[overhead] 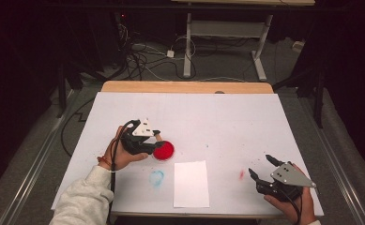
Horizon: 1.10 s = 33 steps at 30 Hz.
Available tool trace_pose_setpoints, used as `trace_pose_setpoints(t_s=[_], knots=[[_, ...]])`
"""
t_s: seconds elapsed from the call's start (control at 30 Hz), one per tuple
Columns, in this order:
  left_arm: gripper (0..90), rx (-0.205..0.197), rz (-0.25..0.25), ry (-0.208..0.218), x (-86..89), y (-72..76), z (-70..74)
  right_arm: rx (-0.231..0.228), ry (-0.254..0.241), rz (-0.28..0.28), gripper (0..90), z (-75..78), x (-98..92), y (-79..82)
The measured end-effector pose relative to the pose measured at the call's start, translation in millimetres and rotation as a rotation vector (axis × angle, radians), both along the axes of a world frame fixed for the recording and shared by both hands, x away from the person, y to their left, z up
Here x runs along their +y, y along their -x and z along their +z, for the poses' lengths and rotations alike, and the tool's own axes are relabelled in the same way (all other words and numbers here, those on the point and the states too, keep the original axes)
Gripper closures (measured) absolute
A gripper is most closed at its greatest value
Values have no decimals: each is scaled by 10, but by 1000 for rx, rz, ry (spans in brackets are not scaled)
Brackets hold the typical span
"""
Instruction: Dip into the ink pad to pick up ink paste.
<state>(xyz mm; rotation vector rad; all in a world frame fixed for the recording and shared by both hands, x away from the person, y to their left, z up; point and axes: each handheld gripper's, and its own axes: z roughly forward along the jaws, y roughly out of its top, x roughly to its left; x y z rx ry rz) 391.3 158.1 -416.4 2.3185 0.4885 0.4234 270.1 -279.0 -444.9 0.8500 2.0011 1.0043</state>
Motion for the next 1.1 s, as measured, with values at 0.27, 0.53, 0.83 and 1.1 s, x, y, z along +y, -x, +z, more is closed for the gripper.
trace_pose_setpoints(t_s=[0.27, 0.53, 0.83, 1.1], knots=[[535, 29, -8, -6, -52, -62, -80, 8, 9, 2, 286, -16, -9, 4], [534, 43, -35, -43, -134, -96, -157, 13, 12, 6, 285, -28, 0, 3], [534, 79, -47, -68, -216, -136, -278, 14, 14, 6, 285, -33, 0, 5], [535, 120, -42, -84, -193, -171, -388, 16, 15, 4, 284, -31, -5, 10]])
